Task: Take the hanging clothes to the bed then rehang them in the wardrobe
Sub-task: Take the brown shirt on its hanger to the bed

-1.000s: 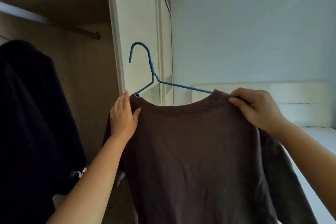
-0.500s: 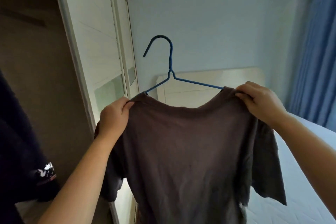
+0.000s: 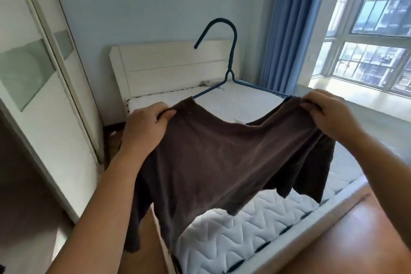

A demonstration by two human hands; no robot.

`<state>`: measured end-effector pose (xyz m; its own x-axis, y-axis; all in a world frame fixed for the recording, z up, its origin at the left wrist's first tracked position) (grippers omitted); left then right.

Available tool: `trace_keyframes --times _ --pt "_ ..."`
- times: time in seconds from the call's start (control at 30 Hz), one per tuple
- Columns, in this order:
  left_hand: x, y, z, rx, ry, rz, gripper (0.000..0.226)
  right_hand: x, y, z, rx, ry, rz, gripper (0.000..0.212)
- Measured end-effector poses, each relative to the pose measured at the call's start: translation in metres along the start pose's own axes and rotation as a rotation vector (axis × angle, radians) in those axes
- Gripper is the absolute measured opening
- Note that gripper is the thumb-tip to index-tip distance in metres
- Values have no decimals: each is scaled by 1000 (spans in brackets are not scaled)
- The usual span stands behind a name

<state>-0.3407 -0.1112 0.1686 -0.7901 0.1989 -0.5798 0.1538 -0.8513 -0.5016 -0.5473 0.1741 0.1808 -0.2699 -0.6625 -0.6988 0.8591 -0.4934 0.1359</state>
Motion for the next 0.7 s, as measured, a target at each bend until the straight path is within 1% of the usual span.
trace_keyframes --times 0.1,0.23,0.33,0.4,0.47,0.57,0.7 --pt "38 -48 -18 1 93 -42 17 -40 -47 -35 60 -20 -18 30" --pt "100 -119 -41 5 196 -93 17 -85 -116 -81 76 -3 -72 29" --pt "153 -162 -60 -74 302 -179 15 -109 -178 -110 87 31 -88 28" --pt "184 -182 -69 -119 324 -227 16 -115 -220 -122 91 64 -89 27" --pt "212 -196 -71 -169 320 -242 15 -111 -256 -123 102 102 -60 25" --pt "248 -200 -60 -223 299 -202 18 -87 -293 -108 85 132 -9 20" --pt "293 -173 -37 -308 297 -163 15 -27 -338 -75 108 179 60 11"
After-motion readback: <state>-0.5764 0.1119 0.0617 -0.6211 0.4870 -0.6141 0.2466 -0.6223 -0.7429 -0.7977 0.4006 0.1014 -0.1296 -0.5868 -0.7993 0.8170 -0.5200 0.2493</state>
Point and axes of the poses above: each hand's wrist, its own z-axis towards the middle knuckle, its own x-axis out of the palm, y = z × x, the point moved 6 cm from there along z, towards the middle knuckle, and after that the axes turned 3 degrees about -x, right-handed, at the moved point
